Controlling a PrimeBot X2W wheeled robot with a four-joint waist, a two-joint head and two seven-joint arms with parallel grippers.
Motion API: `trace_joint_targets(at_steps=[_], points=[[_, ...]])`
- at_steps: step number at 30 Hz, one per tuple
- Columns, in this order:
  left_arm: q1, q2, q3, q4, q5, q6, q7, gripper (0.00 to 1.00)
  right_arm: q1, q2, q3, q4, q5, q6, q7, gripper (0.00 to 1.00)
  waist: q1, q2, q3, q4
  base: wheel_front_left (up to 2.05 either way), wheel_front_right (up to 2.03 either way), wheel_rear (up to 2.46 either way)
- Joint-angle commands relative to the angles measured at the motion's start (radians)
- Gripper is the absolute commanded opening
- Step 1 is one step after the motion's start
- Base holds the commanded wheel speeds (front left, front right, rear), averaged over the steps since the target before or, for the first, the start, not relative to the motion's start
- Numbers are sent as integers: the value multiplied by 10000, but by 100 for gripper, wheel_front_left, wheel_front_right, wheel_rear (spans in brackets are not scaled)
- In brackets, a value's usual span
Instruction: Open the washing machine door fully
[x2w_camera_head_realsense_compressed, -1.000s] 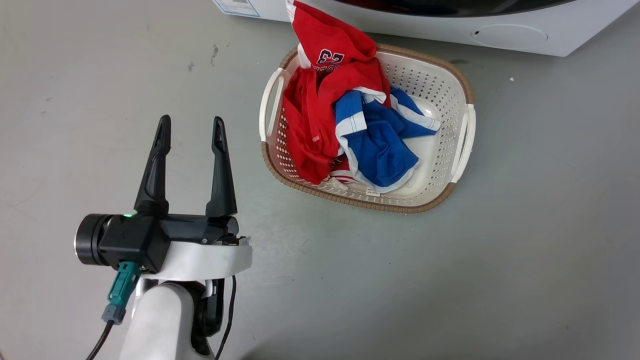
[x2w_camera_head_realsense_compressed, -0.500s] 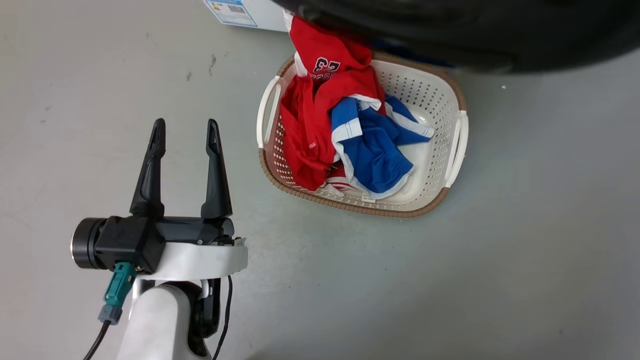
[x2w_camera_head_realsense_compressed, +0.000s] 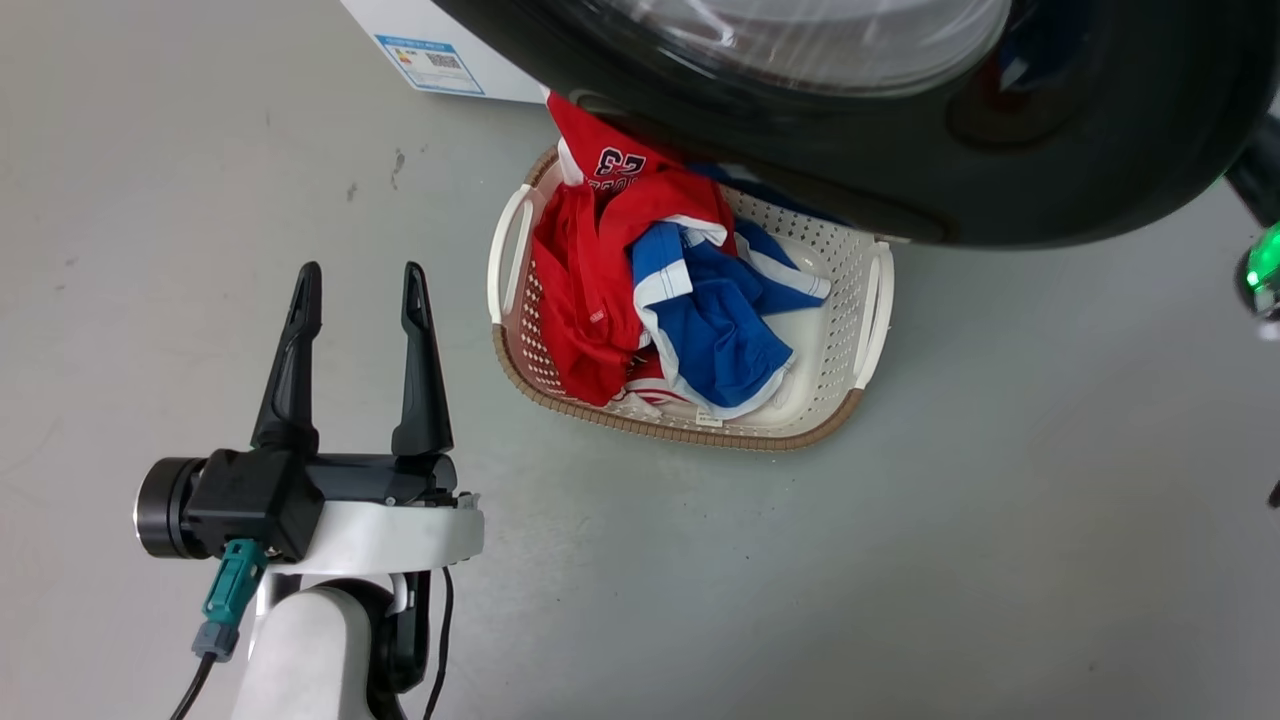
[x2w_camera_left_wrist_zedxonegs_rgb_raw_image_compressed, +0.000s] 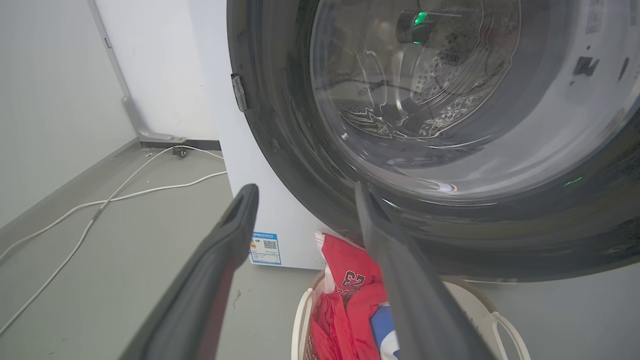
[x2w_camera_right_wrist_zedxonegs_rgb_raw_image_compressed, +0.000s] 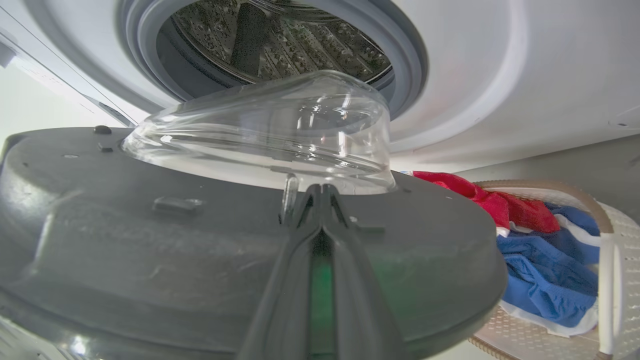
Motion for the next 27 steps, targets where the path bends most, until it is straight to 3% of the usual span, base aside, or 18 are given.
trace_joint_targets(at_steps=[1,13,27], points=[[95,2,58,5,60,-25,-28,100,346,295,2,-357,202,29,-43,0,0,0,-107,-66,0,0,0],[284,2,29,56,86,-18,-28,100,2681,1397,142,-2464,528,69,-256,0,0,0,-574,32,0,0,0],[648,2,99,157,133,39,-28,100,4948,2799,854,-3526,504,69,-276,0,0,0,-1286,91,0,0,0]])
